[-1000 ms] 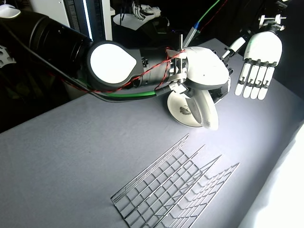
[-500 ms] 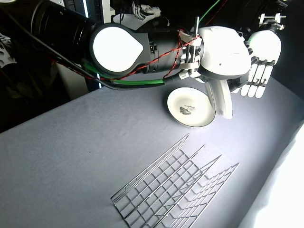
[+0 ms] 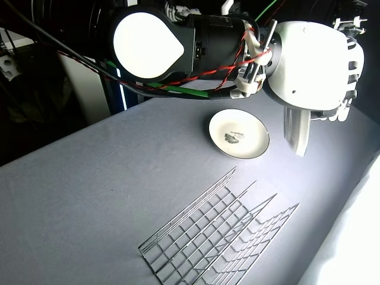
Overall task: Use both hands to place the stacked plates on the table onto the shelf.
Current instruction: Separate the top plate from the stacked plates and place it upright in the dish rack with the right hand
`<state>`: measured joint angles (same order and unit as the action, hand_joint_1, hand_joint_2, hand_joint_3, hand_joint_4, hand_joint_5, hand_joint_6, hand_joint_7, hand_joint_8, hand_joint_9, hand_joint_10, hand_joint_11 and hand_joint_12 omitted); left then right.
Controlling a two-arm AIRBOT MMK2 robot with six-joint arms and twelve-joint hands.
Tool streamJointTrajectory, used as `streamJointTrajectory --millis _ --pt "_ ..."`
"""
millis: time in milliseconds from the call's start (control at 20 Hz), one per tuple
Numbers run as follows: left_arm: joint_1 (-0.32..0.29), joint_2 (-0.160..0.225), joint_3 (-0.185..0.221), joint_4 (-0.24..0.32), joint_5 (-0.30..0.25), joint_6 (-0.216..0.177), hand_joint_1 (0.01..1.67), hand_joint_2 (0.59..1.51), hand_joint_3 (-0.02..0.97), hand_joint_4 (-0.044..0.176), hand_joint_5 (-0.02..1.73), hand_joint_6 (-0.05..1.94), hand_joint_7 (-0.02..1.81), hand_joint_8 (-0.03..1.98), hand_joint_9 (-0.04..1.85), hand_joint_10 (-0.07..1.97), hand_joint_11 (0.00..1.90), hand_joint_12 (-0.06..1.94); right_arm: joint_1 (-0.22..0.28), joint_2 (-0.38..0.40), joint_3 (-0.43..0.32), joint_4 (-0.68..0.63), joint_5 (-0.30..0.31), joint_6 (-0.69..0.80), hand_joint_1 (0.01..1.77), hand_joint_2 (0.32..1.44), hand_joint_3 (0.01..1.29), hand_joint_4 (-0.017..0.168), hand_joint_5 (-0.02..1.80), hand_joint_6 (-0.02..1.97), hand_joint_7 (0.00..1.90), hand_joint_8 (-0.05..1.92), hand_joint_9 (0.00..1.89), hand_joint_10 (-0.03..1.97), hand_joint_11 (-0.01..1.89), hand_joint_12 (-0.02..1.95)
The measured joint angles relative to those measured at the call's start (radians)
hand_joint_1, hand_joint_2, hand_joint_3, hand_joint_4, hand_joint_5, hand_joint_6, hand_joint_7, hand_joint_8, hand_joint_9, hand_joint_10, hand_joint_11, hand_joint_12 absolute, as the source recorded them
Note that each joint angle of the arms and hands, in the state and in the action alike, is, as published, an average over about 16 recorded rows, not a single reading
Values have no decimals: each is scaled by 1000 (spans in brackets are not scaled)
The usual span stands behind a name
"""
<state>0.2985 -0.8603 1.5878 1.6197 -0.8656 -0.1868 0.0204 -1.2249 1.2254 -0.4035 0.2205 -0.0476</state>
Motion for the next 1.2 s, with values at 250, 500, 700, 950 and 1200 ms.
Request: streamJointTrajectory --millis 250,500,700,950,1200 --pt "9 -3 19 21 2 12 20 1101 7 3 20 20 17 14 19 5 15 7 8 -9 14 128 -79 -1 1390 998 14 -7 952 916 1091 783 994 1012 805 1031" --pt "16 -6 36 38 -15 23 21 1101 7 3 18 19 16 14 19 5 15 7 9 -27 41 233 -135 -1 1399 998 14 -8 953 914 1088 782 992 1014 808 1030" --pt "20 -9 50 49 -44 30 21 1102 7 3 17 19 15 14 19 5 15 7 9 -46 72 295 -166 3 1404 1000 14 -8 950 914 1083 785 990 1017 810 1022" --pt "25 -11 59 59 -91 47 21 1102 7 3 19 19 14 13 19 5 15 7 11 -68 114 348 -194 10 1409 1004 14 -9 946 914 1076 793 989 1021 810 1013" --pt "37 -13 53 51 -164 68 22 1102 7 3 22 19 13 13 19 5 15 8 17 -76 141 382 -212 16 1410 1007 14 -9 941 914 1072 798 986 1019 810 1014"
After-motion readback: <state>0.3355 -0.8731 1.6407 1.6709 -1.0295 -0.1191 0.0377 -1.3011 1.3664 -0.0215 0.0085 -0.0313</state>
